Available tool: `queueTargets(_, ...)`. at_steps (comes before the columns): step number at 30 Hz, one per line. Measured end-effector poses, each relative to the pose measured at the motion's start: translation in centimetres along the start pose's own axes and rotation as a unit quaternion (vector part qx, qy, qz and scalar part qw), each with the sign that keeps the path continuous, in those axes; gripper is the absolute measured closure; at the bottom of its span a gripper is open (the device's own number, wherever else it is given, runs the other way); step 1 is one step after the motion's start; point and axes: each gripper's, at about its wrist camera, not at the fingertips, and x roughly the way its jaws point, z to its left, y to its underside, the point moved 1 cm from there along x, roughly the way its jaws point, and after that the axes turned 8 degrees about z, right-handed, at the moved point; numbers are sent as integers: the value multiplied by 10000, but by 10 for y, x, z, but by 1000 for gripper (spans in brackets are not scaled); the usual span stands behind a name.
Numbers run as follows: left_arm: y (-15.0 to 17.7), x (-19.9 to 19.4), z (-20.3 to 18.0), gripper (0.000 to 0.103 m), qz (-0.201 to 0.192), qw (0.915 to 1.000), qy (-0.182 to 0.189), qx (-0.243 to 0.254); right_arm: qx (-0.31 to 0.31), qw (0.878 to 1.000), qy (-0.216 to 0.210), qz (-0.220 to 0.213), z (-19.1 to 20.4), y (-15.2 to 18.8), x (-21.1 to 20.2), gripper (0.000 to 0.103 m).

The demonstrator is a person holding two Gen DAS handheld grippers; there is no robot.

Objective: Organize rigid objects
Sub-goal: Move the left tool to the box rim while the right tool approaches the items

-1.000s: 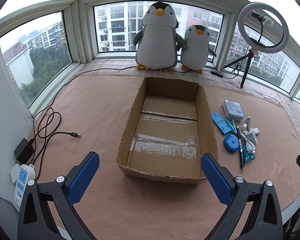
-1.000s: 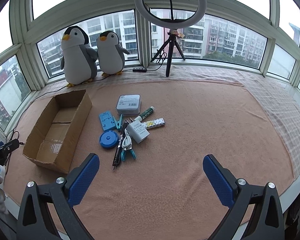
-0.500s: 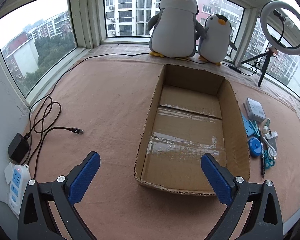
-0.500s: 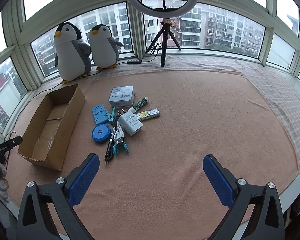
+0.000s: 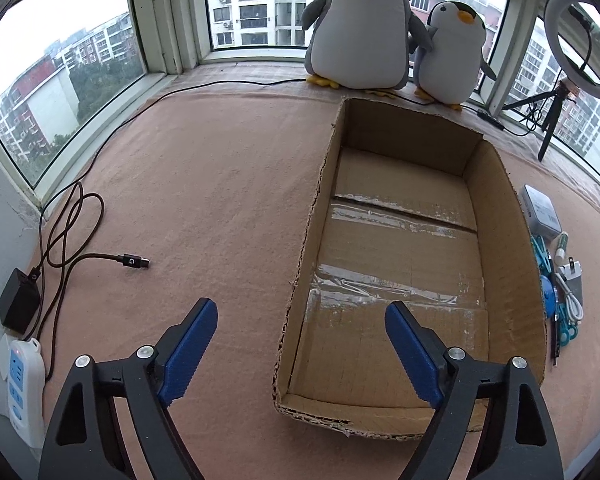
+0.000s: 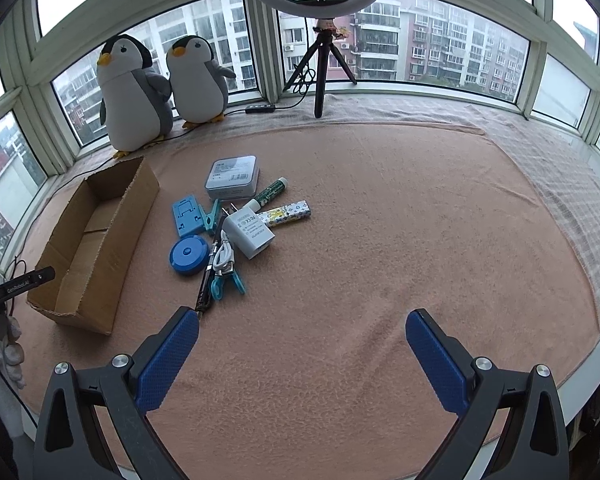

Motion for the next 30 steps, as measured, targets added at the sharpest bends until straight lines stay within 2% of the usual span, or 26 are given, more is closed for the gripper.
queueTargets(3,1,7,1,25,59,10000,20,-26,22,10000,22,8,-4,-5,4,1)
queueTargets(7,3,14,1,27,101,9999,-2,13,120,9999,-20,65,-12,-13,11,1)
queueTargets(15,6,22,-1,44,207,9997,-46,89,210,9996,-92,146,-22,-41,30,2)
queueTargets(21,9,28,-2,59,276,9995,-48,124,194,9991,-202,303,-22,-72,52,13)
queueTargets(23,10,29,-2,63,294,9995,-45,129,251,9983,-341,389,-22,-82,60,14)
queueTargets(26,12,30,-4,68,309,9994,-47,133,356,9972,-309,588,-20,-96,78,17)
queueTargets(28,13,31,-5,70,315,9994,-40,135,569,9937,-458,845,-22,-103,93,31)
queueTargets(30,13,31,-6,72,299,9995,-42,132,809,9892,-540,1094,-24,-108,107,38)
